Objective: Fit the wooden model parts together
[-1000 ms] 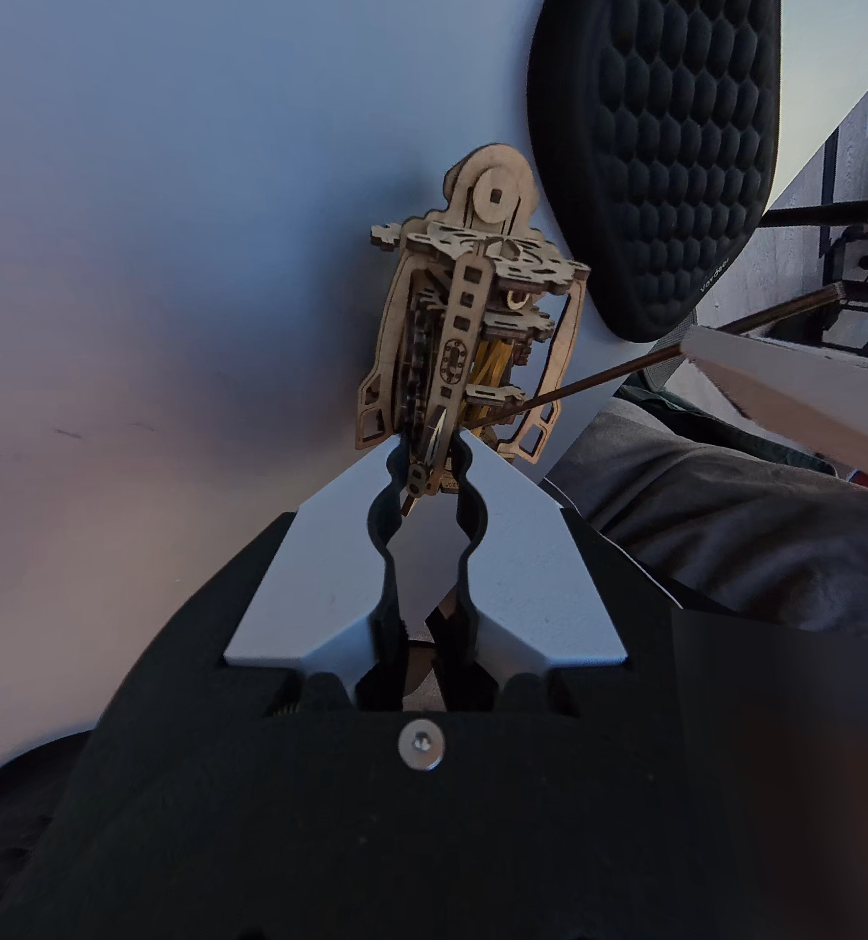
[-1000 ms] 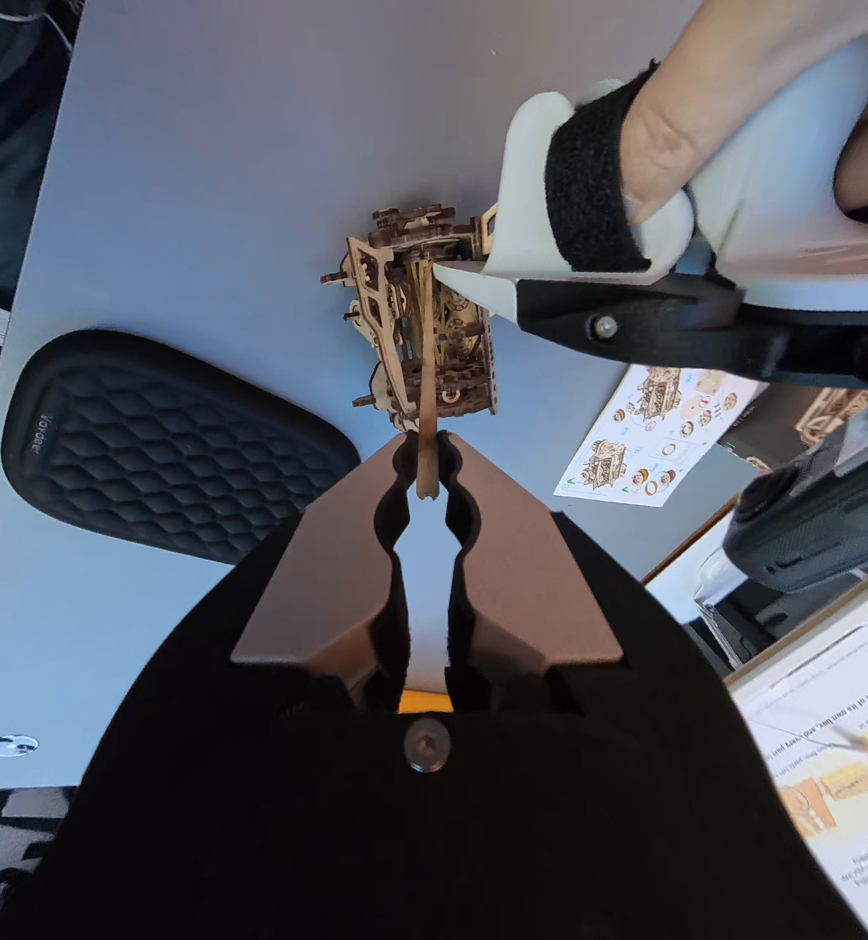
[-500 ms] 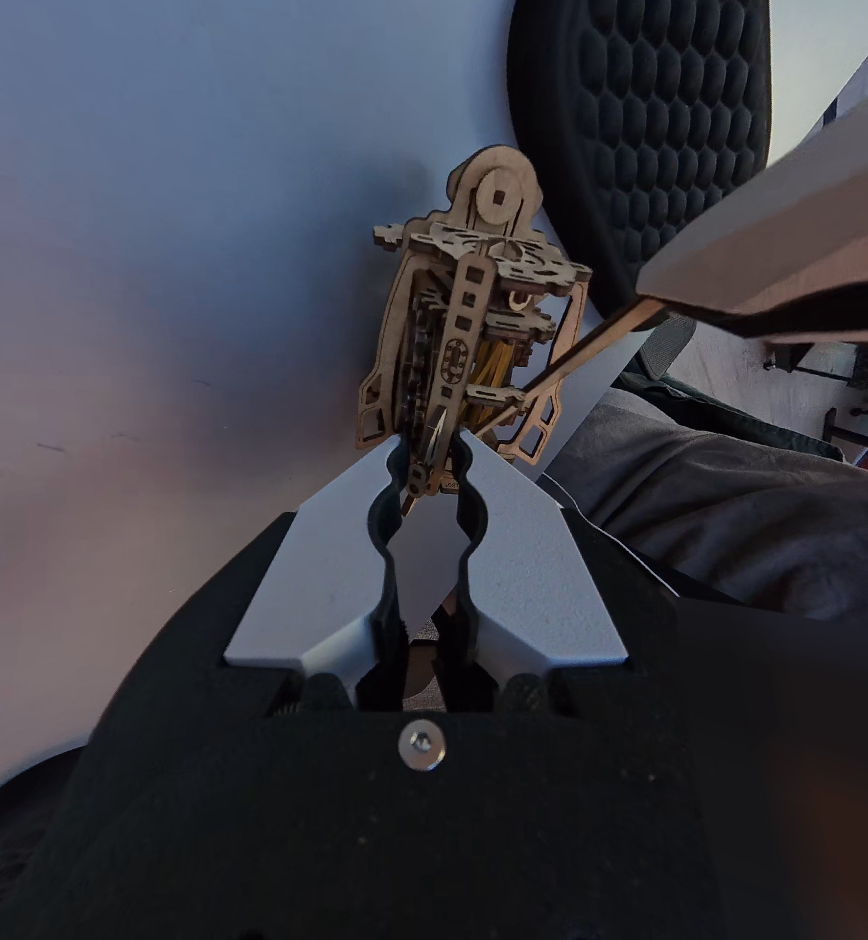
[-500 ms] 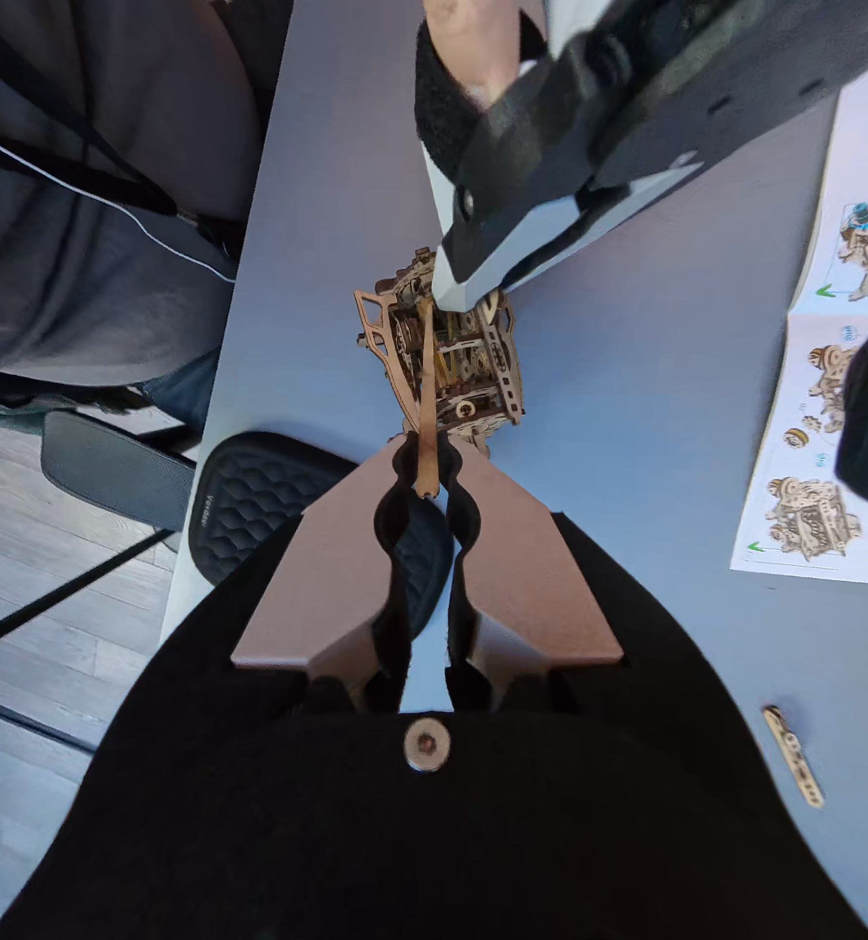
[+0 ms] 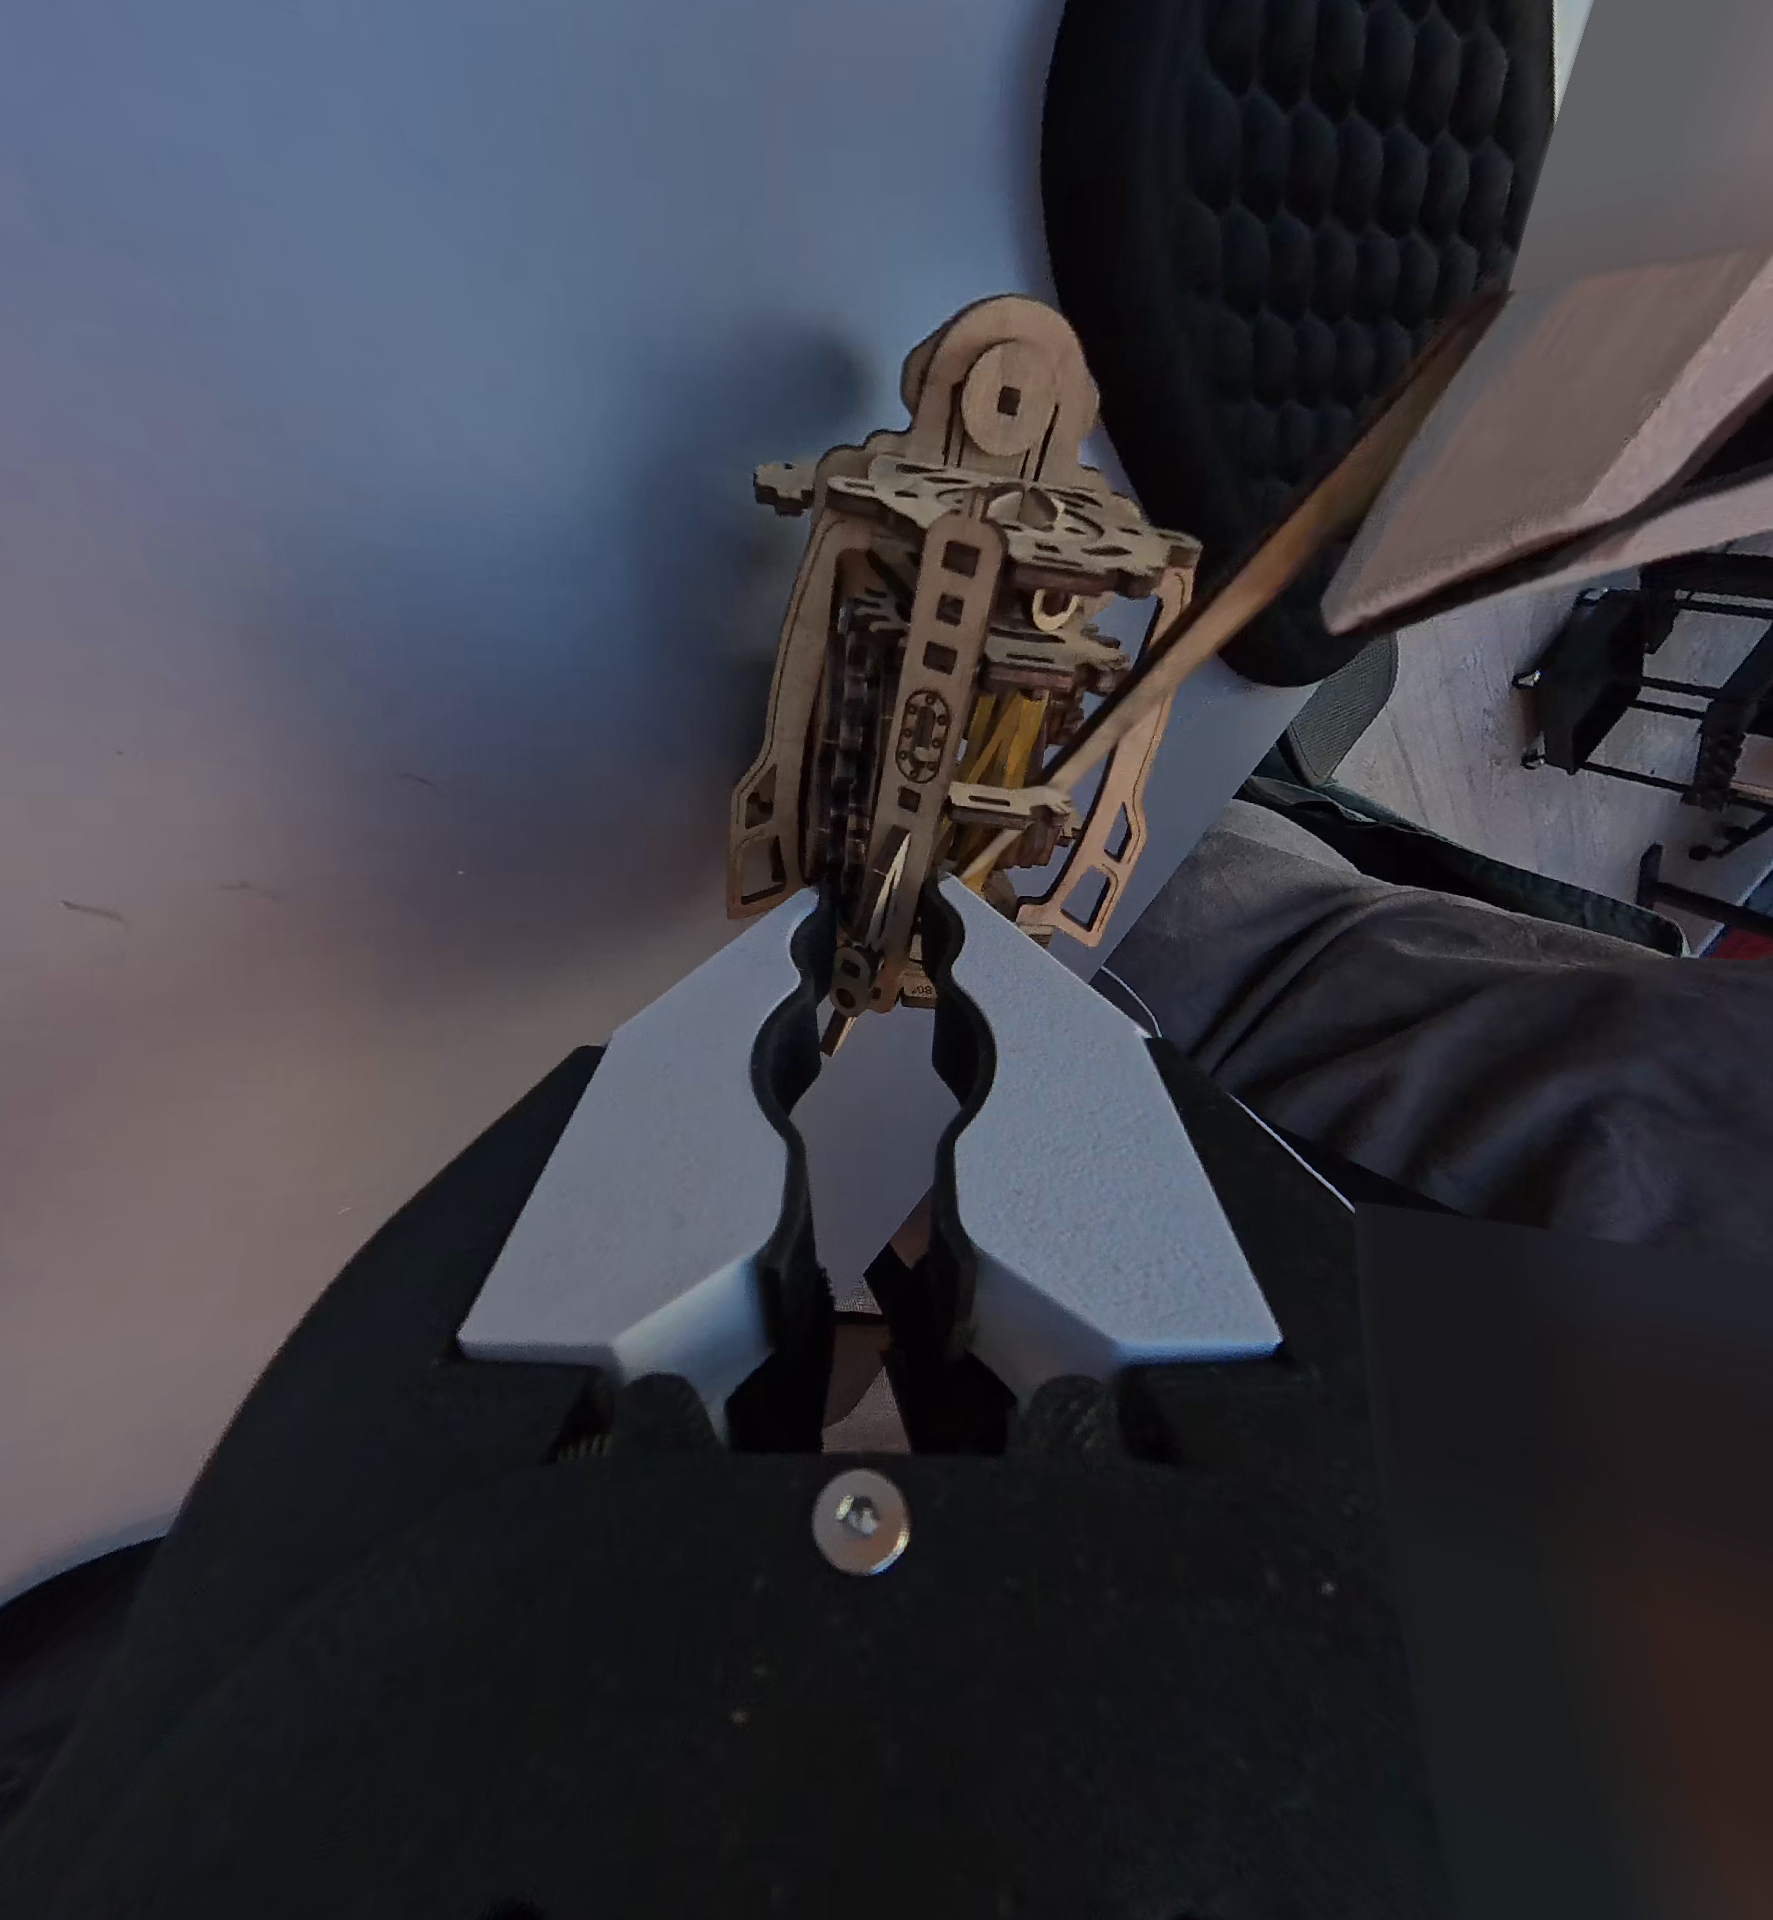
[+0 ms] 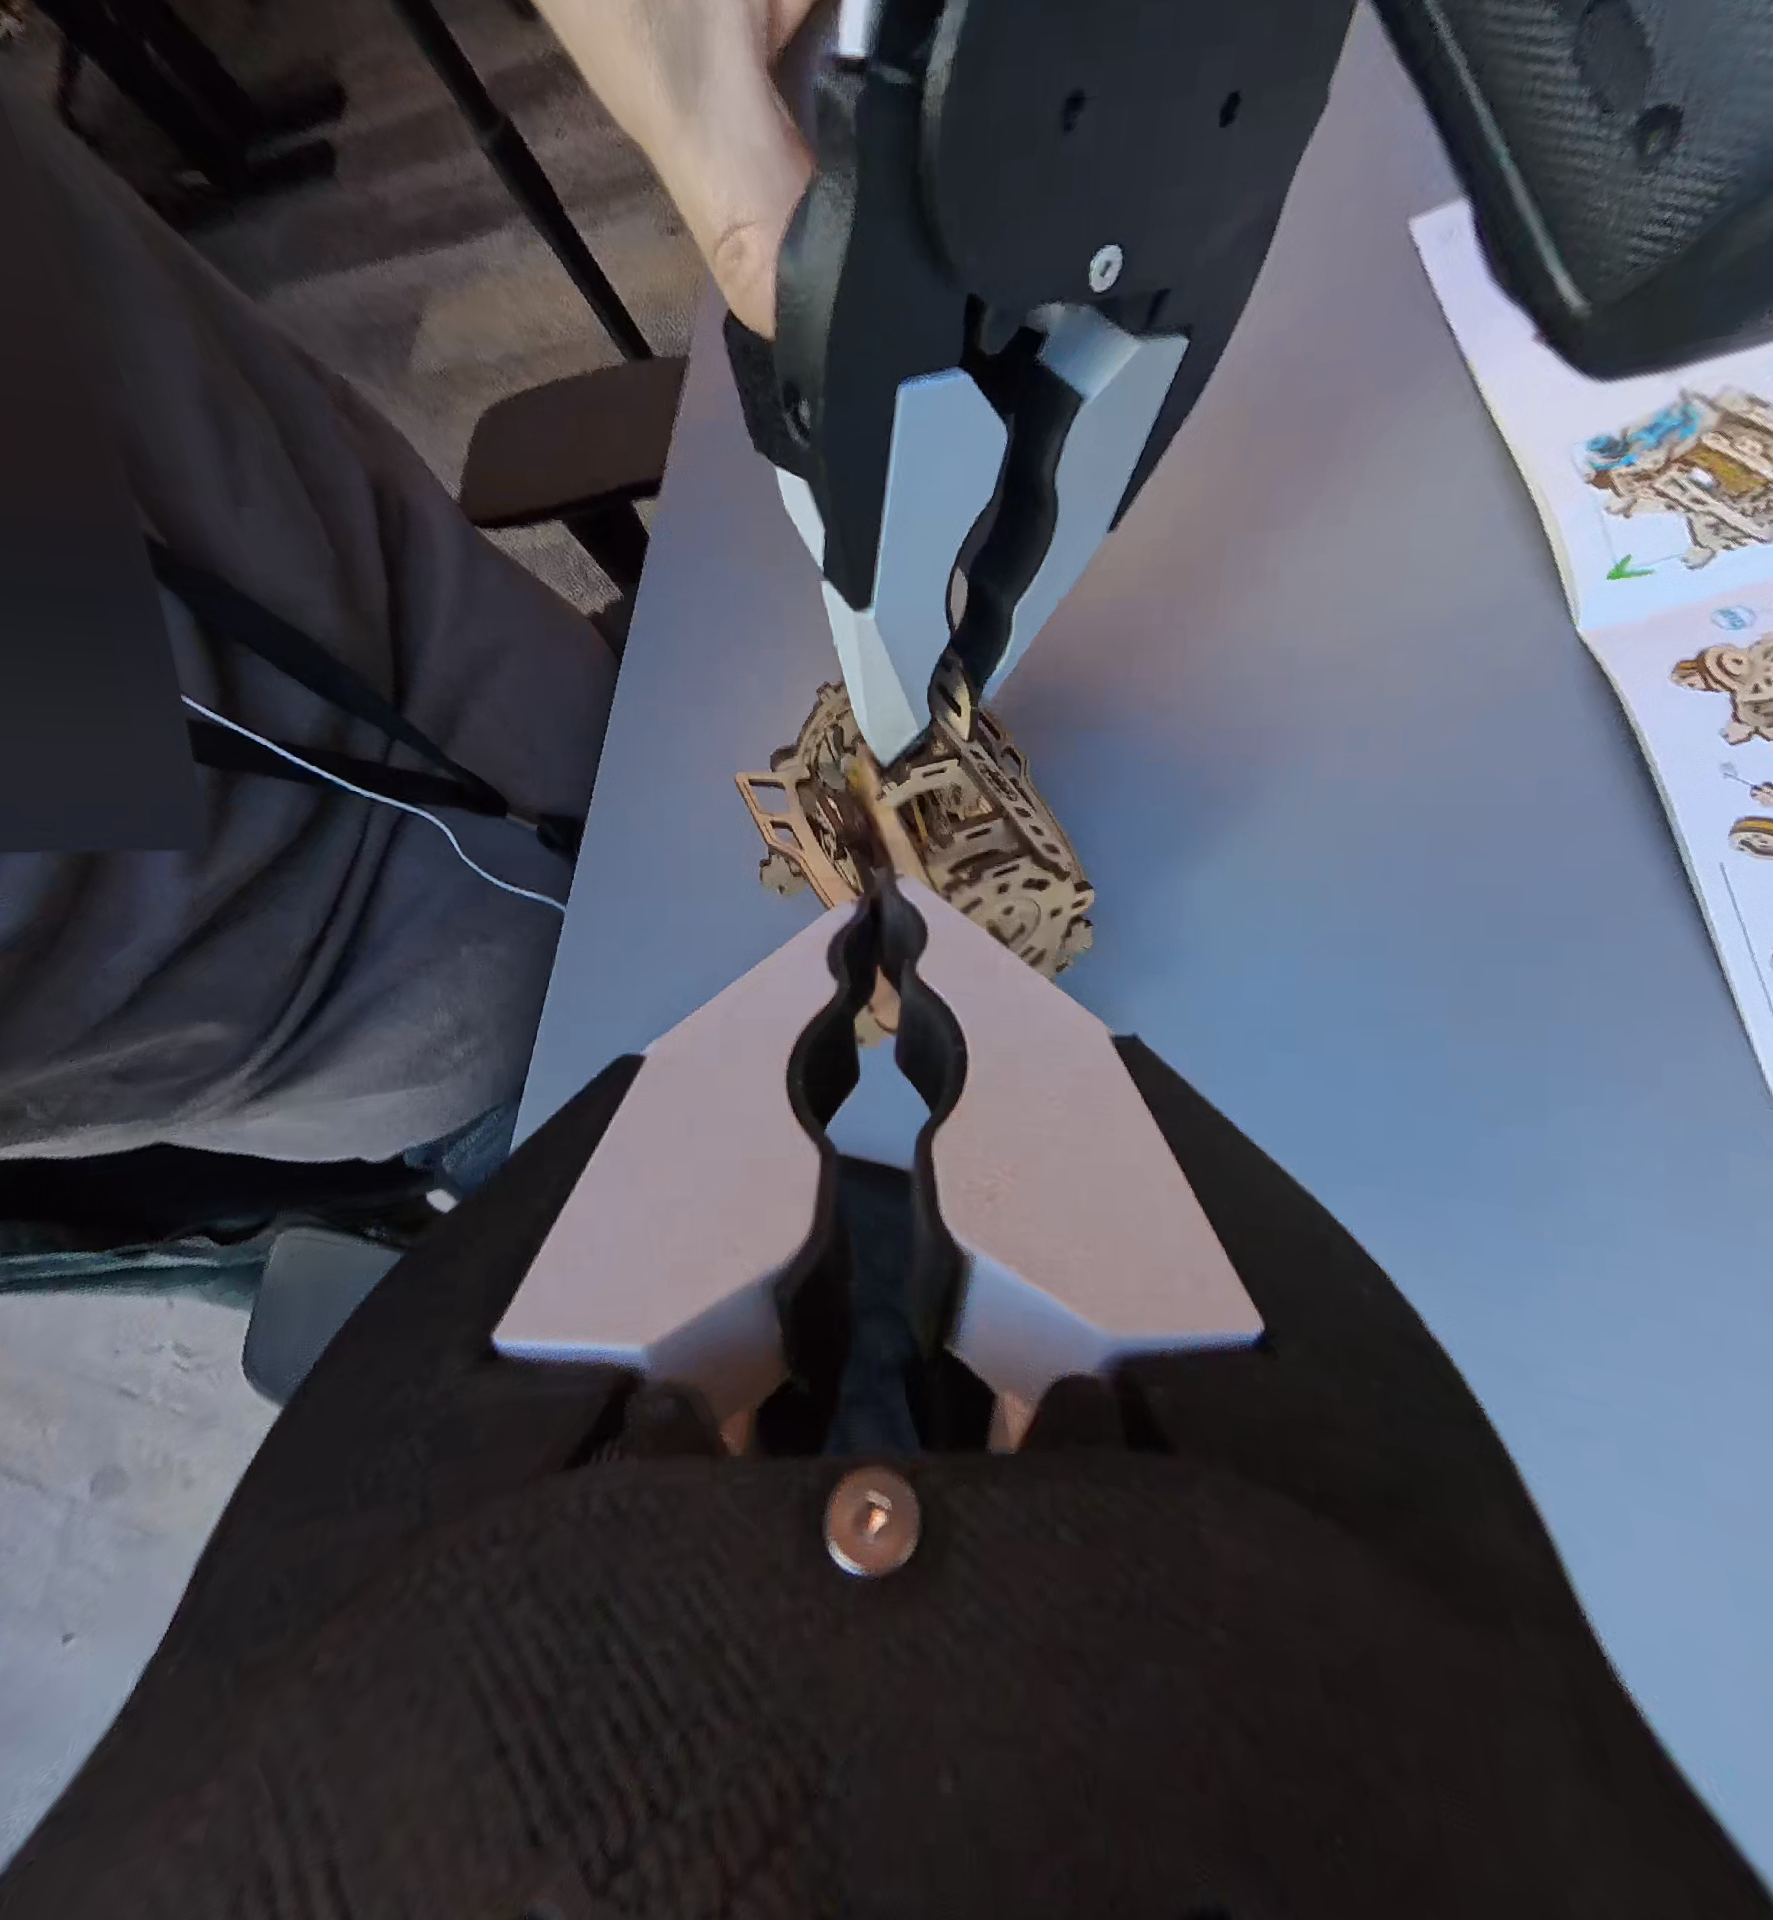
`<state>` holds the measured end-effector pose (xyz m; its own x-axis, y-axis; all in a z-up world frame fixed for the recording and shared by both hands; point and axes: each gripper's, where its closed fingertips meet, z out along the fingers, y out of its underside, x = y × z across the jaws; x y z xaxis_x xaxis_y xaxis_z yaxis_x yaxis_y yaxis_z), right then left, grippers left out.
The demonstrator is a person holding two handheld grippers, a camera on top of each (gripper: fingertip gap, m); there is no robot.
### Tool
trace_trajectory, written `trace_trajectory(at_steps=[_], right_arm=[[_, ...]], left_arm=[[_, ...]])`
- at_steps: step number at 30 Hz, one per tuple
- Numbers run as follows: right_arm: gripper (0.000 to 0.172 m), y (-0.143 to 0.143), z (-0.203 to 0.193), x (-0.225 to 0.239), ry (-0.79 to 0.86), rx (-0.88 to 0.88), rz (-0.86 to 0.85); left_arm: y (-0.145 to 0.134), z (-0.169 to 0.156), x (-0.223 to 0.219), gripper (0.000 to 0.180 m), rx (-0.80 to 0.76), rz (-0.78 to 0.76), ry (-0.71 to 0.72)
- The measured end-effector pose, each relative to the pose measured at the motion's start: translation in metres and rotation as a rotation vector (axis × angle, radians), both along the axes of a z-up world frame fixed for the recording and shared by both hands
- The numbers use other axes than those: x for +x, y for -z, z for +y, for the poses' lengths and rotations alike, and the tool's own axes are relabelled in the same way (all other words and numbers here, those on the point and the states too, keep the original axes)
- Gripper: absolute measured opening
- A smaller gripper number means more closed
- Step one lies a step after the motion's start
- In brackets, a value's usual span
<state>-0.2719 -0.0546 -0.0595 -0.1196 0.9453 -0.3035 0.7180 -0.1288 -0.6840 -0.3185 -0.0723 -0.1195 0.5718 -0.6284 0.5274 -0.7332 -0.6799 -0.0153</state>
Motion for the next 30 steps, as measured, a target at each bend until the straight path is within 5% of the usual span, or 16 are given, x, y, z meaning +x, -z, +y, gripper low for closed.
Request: trace_trajectory(at_steps=[6,11,16,21,30], right_arm=[[0.000,0.009,0.000,0.001,0.038,0.043,0.021],[0.010,-0.028,0.006,-0.002,0.165,0.022,0.252],[0.052,-0.018,0.033,0.021,0.511,-0.030,0.382],[0.066,0.010,0.015,0.018,0.364,0.019,0.484],[0.033,0.012,0.014,0.006,0.113,0.016,0.505]], left_arm=[[0.000,0.001,0.002,0.013,0.008,-0.004,0.006],[0.000,0.001,0.002,0.013,0.004,-0.008,0.002],[0.000,0.001,0.002,0.013,0.003,-0.015,-0.002],[0.000,0.001,0.002,0.013,0.006,-0.009,0.008],[0.000,0.002,0.001,0.013,-0.014,-0.021,-0.006]])
